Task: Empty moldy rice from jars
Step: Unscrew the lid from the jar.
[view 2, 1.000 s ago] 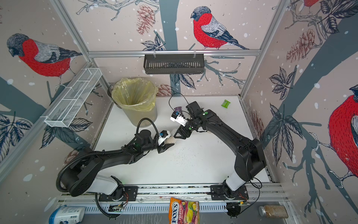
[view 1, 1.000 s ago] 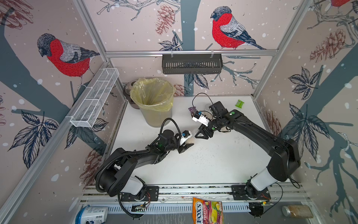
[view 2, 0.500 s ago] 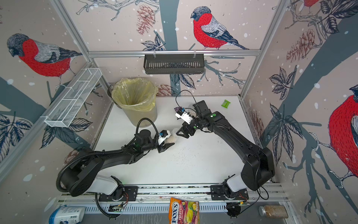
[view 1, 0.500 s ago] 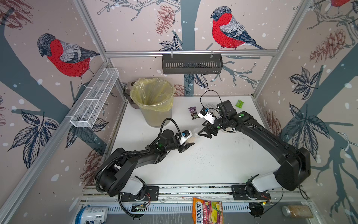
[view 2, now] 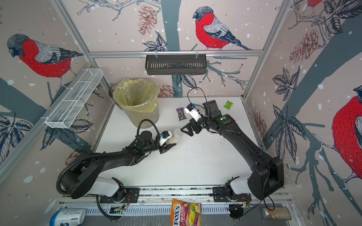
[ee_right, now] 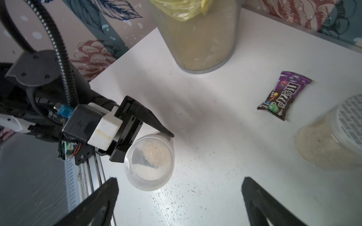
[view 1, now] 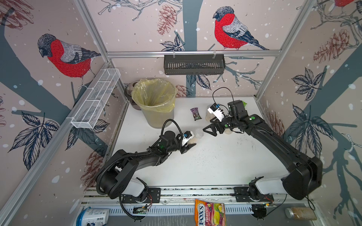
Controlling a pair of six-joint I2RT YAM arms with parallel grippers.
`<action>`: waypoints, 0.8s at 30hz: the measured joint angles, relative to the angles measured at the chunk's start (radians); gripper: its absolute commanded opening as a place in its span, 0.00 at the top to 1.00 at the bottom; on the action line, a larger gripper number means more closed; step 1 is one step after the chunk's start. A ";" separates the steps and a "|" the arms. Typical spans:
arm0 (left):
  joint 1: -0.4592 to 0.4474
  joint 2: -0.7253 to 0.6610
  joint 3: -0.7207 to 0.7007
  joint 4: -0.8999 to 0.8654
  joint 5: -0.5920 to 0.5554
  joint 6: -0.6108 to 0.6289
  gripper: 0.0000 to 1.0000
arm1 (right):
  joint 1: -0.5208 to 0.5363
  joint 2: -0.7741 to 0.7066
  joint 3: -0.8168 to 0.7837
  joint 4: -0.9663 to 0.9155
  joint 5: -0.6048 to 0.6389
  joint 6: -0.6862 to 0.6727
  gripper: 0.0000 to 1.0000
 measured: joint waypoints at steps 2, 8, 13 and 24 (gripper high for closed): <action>0.000 0.000 -0.001 0.003 -0.009 0.000 1.00 | -0.002 -0.022 -0.022 0.030 0.021 0.132 0.00; 0.000 0.000 -0.014 0.028 -0.057 0.000 1.00 | 0.156 -0.098 -0.053 0.046 0.180 0.496 0.00; 0.000 0.011 -0.021 0.063 -0.087 0.001 1.00 | 0.220 -0.089 -0.067 0.020 0.369 0.726 0.00; 0.000 0.022 -0.024 0.079 -0.109 0.008 1.00 | 0.272 0.005 -0.003 -0.037 0.460 0.856 0.08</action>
